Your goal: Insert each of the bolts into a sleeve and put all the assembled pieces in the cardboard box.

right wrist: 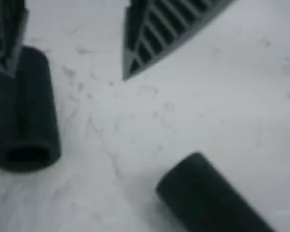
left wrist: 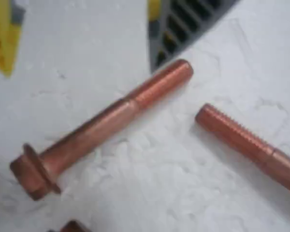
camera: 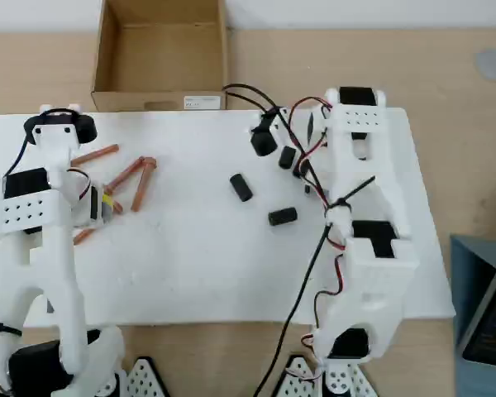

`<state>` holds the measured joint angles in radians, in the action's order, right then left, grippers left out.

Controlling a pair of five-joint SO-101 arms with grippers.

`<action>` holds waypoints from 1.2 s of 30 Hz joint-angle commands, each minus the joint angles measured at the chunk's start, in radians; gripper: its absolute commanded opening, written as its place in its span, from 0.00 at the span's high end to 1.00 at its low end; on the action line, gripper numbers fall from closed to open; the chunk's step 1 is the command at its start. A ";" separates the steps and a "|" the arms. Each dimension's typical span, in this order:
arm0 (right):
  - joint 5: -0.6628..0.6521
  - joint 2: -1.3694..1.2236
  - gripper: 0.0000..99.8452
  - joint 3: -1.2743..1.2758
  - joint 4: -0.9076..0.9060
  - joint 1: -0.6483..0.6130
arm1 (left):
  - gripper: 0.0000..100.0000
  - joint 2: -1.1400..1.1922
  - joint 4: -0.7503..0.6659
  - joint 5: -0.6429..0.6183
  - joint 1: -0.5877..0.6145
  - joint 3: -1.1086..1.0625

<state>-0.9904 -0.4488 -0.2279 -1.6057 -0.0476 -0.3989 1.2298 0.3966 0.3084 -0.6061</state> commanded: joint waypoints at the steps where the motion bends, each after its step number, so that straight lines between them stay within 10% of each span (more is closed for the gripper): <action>1: -0.020 -0.012 0.83 -0.045 0.032 -0.010 | 0.80 -0.002 0.002 0.003 -0.002 0.054; 36: 0.104 0.101 0.99 -0.054 -0.002 -0.012 | 0.81 -0.012 0.161 -0.002 0.000 0.199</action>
<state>-0.9045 -0.4780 -0.2723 -1.5658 -0.0491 -0.3974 1.3403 0.3966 0.3084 -0.5125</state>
